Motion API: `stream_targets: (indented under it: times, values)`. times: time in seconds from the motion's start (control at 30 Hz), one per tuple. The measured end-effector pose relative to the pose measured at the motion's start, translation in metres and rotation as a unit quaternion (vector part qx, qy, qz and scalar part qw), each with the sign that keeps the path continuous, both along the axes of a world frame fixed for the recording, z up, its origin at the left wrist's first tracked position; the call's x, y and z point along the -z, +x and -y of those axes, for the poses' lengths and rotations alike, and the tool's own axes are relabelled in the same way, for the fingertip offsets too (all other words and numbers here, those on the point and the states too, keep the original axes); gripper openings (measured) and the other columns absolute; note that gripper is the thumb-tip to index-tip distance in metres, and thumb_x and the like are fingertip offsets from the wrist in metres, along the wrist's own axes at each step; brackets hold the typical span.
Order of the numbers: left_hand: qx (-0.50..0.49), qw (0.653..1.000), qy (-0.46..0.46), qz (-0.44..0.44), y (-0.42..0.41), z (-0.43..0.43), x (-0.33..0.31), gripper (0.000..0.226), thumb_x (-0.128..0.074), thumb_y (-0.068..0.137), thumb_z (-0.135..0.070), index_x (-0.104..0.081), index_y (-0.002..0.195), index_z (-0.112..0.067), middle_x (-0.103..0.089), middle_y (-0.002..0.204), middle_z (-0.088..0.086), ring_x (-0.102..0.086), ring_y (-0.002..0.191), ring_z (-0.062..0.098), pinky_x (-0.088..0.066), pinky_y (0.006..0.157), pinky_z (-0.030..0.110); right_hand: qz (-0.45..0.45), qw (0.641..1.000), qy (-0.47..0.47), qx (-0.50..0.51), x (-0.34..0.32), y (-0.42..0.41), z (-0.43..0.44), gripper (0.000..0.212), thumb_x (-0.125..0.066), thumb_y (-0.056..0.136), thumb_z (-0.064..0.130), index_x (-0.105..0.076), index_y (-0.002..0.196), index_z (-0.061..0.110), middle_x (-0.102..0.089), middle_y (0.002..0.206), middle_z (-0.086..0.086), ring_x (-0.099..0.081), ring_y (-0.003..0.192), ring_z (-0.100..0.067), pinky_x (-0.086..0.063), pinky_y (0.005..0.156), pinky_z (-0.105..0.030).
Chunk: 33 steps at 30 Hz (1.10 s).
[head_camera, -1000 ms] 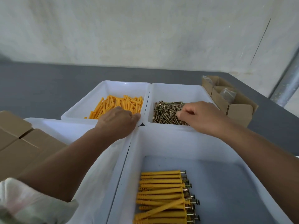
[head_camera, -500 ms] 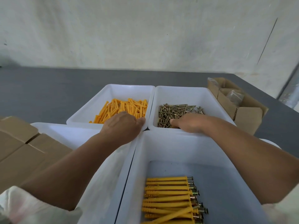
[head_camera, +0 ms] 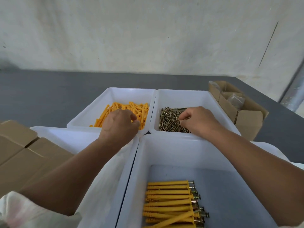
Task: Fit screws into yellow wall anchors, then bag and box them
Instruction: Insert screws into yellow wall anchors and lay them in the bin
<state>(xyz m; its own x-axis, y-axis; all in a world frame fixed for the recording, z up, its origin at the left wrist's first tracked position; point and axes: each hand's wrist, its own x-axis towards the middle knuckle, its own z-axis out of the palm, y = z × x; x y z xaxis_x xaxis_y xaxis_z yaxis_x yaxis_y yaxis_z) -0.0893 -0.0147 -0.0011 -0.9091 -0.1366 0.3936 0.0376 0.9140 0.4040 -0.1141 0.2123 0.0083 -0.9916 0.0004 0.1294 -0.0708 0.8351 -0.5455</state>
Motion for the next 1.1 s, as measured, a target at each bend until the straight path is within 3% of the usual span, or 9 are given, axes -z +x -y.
stream_targets:
  times: [0.13, 0.27, 0.33, 0.47, 0.6, 0.7, 0.83, 1.0, 1.1]
  values:
    - [0.001, 0.999, 0.022, -0.041, 0.000, 0.000, 0.001, 0.015, -0.062, 0.088, -0.025, -0.068, 0.101, -0.020, -0.068, 0.094, -0.006, -0.050, 0.080, 0.011, -0.035, 0.068, 0.024, -0.041, 0.996, -0.080, 0.024, 0.002, 0.002, -0.008, 0.022, -0.060, 0.091, 0.013, -0.073, 0.102, 0.028, -0.060, 0.097, 0.011, -0.058, 0.089, -0.011, -0.038, 0.060, -0.015]
    - [0.009, 0.997, 0.029, -0.068, 0.000, 0.000, 0.002, 0.003, -0.063, 0.086, -0.020, -0.060, 0.084, -0.021, -0.062, 0.080, -0.007, -0.053, 0.073, 0.013, -0.032, 0.054, 0.021, -0.056, 0.981, -0.185, 0.019, 0.001, 0.008, -0.014, 0.021, -0.064, 0.091, 0.015, -0.073, 0.105, 0.028, -0.069, 0.095, 0.011, -0.067, 0.086, -0.012, -0.044, 0.067, -0.020]
    - [0.007, 0.997, 0.028, -0.075, -0.001, 0.002, 0.001, 0.008, -0.062, 0.086, -0.020, -0.056, 0.080, -0.021, -0.061, 0.076, -0.007, -0.050, 0.068, 0.010, -0.030, 0.052, 0.018, -0.057, 0.966, -0.253, 0.012, -0.002, 0.013, -0.014, 0.019, -0.067, 0.089, 0.015, -0.073, 0.097, 0.031, -0.072, 0.088, 0.010, -0.070, 0.079, -0.010, -0.049, 0.067, -0.021]
    - [-0.003, 0.994, 0.062, -0.094, 0.000, 0.001, 0.000, 0.007, -0.061, 0.087, -0.020, -0.055, 0.083, -0.018, -0.061, 0.073, -0.005, -0.048, 0.064, 0.008, -0.030, 0.052, 0.018, -0.029, 0.928, -0.371, -0.015, -0.005, 0.026, -0.012, 0.022, -0.066, 0.088, 0.008, -0.073, 0.080, 0.027, -0.075, 0.087, 0.004, -0.072, 0.079, -0.013, -0.058, 0.086, -0.033]
    - [-0.008, 0.987, 0.135, -0.090, 0.001, -0.001, -0.005, 0.006, -0.060, 0.090, -0.027, -0.057, 0.090, -0.021, -0.061, 0.068, -0.009, -0.053, 0.063, 0.003, -0.034, 0.052, 0.017, -0.036, 0.906, -0.421, -0.027, -0.009, 0.036, -0.012, 0.022, -0.066, 0.087, 0.007, -0.076, 0.071, 0.019, -0.074, 0.097, 0.011, -0.063, 0.074, -0.008, -0.058, 0.072, -0.026]
    - [0.007, 0.969, 0.237, -0.076, 0.000, 0.001, -0.010, 0.015, -0.057, 0.092, -0.027, -0.066, 0.083, -0.020, -0.068, 0.069, -0.007, -0.063, 0.067, 0.007, -0.043, 0.057, 0.019, -0.048, 0.893, -0.448, -0.020, -0.016, 0.040, -0.015, 0.016, -0.064, 0.091, 0.012, -0.076, 0.083, 0.020, -0.071, 0.093, 0.013, -0.058, 0.076, -0.007, -0.054, 0.061, -0.021]
    - [0.021, 0.911, 0.409, -0.047, -0.001, 0.000, -0.015, 0.020, -0.058, 0.094, -0.024, -0.067, 0.078, -0.015, -0.066, 0.058, -0.006, -0.069, 0.064, 0.011, -0.060, 0.072, 0.036, -0.064, 0.889, -0.452, -0.022, -0.023, 0.043, -0.017, 0.018, -0.062, 0.095, 0.017, -0.075, 0.085, 0.023, -0.068, 0.099, 0.007, -0.057, 0.083, -0.010, -0.052, 0.061, -0.023]
    - [0.057, 0.874, 0.483, 0.000, 0.003, -0.005, -0.018, 0.031, -0.057, 0.097, -0.028, -0.063, 0.071, -0.011, -0.056, 0.047, -0.010, -0.063, 0.060, 0.014, -0.060, 0.065, 0.027, -0.063, 0.902, -0.422, -0.064, -0.029, 0.049, -0.015, 0.019, -0.059, 0.096, 0.026, -0.074, 0.090, 0.035, -0.065, 0.093, 0.005, -0.064, 0.091, -0.017, -0.056, 0.062, -0.029]
    - [0.065, 0.868, 0.491, 0.020, 0.004, -0.008, -0.017, 0.034, -0.057, 0.098, -0.029, -0.060, 0.069, -0.011, -0.057, 0.052, -0.005, -0.063, 0.056, 0.014, -0.060, 0.066, 0.029, -0.037, 0.920, -0.377, -0.099, -0.030, 0.055, -0.012, 0.024, -0.052, 0.098, 0.031, -0.069, 0.091, 0.045, -0.067, 0.078, 0.005, -0.068, 0.078, -0.016, -0.059, 0.061, -0.033]
